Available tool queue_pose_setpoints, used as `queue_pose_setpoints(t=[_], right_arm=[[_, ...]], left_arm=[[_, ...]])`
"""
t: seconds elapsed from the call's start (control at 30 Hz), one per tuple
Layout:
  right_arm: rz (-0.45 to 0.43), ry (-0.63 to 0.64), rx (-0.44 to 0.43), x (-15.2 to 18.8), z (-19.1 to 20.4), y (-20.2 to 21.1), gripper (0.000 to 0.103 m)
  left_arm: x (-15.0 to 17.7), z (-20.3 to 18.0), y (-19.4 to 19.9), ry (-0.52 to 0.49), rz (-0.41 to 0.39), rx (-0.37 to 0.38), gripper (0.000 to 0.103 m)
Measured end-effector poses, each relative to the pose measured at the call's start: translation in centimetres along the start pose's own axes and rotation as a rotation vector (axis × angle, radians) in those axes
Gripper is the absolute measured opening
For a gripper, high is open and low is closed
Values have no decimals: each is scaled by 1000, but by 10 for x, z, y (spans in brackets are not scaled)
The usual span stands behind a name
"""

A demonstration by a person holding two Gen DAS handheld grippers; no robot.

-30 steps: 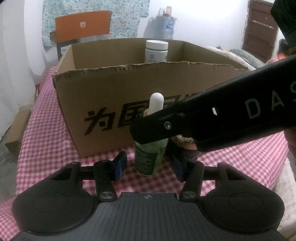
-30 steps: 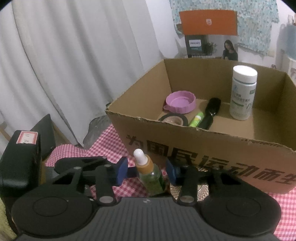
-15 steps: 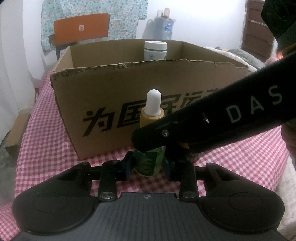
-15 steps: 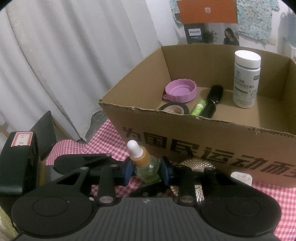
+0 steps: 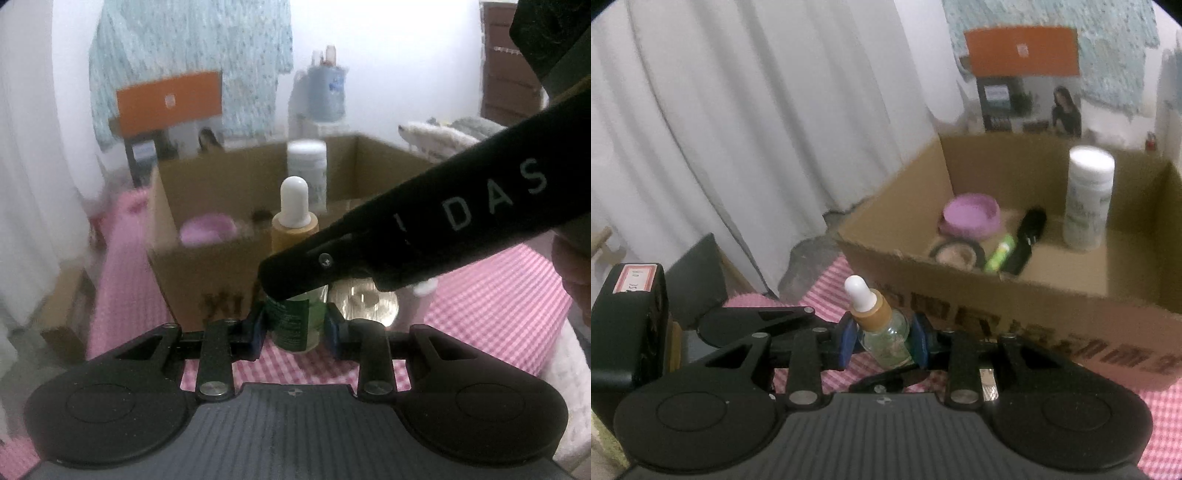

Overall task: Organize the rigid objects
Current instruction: 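Carry the dropper bottle with the right gripper into the box and release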

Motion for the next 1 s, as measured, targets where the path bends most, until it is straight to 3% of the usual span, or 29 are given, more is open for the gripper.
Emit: queue_pose_setpoints(t=[0.23, 0.43, 0.6, 0.73, 1.0], right_arm=[[-119, 76, -53, -31, 19, 45, 35], [-180, 105, -46, -72, 10, 67, 35], [-168, 59, -27, -109, -23, 63, 36], [-116, -30, -25, -130, -65, 48, 36], [-9, -144, -5, -134, -131, 12, 36]], left_arm=[[-51, 2, 26, -68, -69, -36, 31], [-94, 8, 8, -76, -95, 27, 31], [-115, 9, -37, -24, -50, 132, 31], [-121, 3, -73, -15, 31, 200, 31], [-123, 2, -142, -11, 195, 271, 31]])
Point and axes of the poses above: each gripper's, at about its wrist camera, not at the fingertips, and y roughly against the way its jaws point, z to its left, x to its underside, the point moved 4 cm from there along -y, roughly the way its jaws point, and after that the axes turned 9 degrees about -y, right-handed, at the moved point
